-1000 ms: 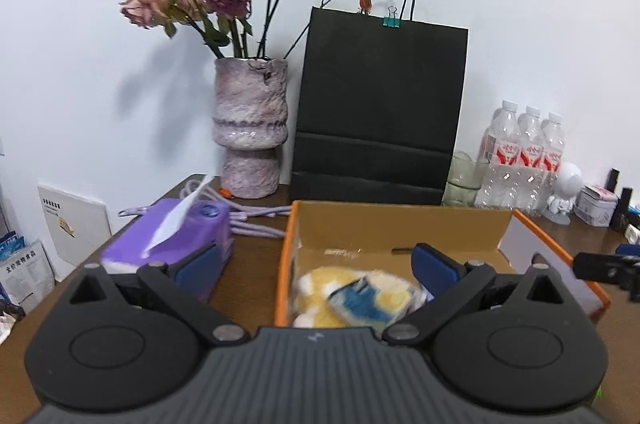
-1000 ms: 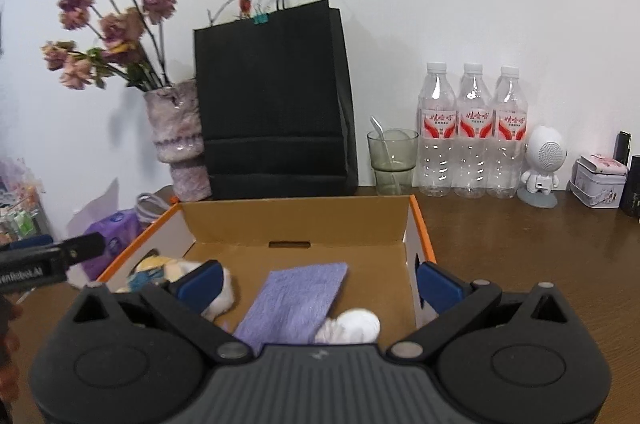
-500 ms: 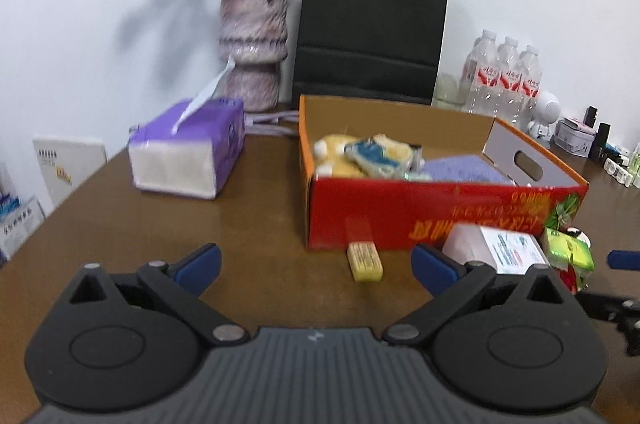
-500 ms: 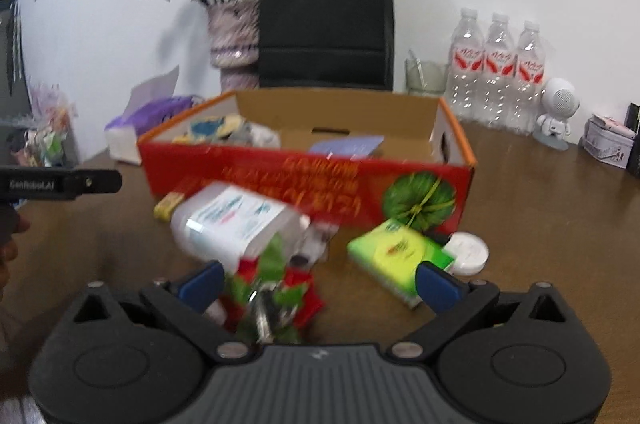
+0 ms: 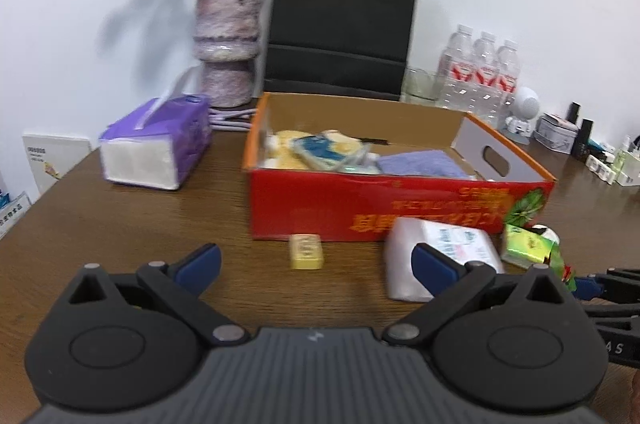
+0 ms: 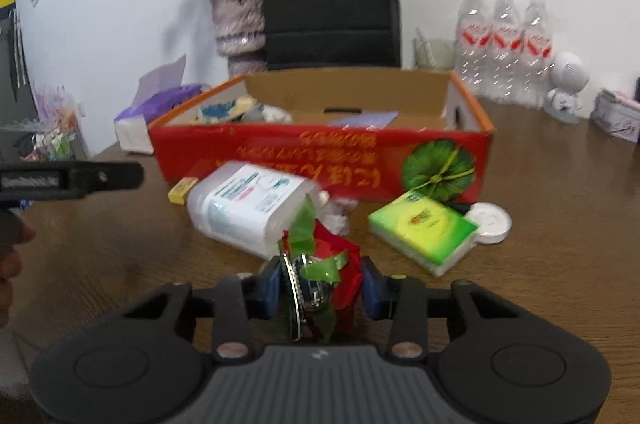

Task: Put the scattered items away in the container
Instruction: 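Grasp the red-green ribbon bow with the right tool while the left grasps the white wipes pack, then carry the bow into the box and open the right tool while the left drops the wipes pack in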

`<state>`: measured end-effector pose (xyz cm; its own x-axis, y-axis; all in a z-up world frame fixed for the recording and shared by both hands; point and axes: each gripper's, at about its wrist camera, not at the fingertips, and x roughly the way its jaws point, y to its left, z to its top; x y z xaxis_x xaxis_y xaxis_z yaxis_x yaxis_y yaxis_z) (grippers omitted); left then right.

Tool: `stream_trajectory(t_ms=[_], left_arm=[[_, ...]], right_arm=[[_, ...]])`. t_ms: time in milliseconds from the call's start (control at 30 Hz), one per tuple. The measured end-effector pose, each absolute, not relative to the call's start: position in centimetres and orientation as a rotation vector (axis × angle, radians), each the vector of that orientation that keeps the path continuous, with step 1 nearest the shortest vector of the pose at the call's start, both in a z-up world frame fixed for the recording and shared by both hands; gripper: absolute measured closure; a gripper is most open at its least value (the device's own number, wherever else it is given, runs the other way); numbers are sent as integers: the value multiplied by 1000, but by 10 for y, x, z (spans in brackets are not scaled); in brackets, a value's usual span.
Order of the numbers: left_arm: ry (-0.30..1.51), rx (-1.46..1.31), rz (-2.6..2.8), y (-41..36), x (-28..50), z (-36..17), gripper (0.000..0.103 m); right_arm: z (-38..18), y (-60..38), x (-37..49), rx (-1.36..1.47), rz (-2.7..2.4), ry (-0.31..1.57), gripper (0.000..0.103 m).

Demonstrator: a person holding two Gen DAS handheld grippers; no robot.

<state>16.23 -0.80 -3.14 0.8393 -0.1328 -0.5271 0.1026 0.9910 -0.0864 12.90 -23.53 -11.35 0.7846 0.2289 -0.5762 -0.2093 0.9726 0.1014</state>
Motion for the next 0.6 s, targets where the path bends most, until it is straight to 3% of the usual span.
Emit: stream_trajectory(t_ms=[600], left_arm=[[596, 179, -146, -116, 194, -64, 0]], right_arm=[[-109, -284, 137, 95, 123, 561, 64]])
